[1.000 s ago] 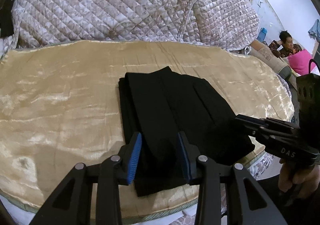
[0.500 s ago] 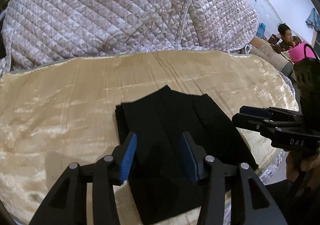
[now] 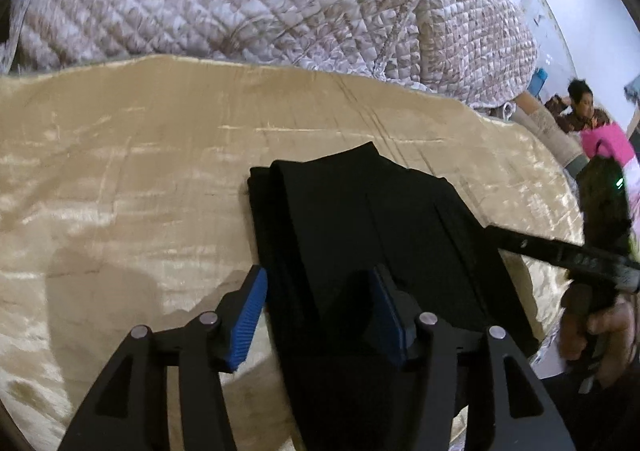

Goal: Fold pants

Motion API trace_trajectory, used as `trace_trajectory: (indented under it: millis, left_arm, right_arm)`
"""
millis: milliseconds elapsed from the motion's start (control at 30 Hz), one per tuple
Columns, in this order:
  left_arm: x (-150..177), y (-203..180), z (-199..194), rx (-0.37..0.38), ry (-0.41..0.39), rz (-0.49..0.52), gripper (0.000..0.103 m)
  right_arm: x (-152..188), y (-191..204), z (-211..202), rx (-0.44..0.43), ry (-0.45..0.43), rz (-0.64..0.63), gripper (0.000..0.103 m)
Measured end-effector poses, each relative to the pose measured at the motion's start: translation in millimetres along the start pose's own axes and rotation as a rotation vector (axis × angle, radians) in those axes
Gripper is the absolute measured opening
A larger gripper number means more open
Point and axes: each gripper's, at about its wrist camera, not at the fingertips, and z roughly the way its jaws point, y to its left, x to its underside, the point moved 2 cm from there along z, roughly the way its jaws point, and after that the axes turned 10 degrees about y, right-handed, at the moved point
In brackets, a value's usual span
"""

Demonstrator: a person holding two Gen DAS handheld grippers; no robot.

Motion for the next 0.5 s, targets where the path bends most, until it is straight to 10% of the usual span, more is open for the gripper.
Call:
trace_trajectory:
  millis: [500]
  left_arm:
    - [18,7,2,0.118,-0.001,-0.095,0.060]
  right_arm:
    - [19,-5,8,-0.127,0.034,0.053,0.053]
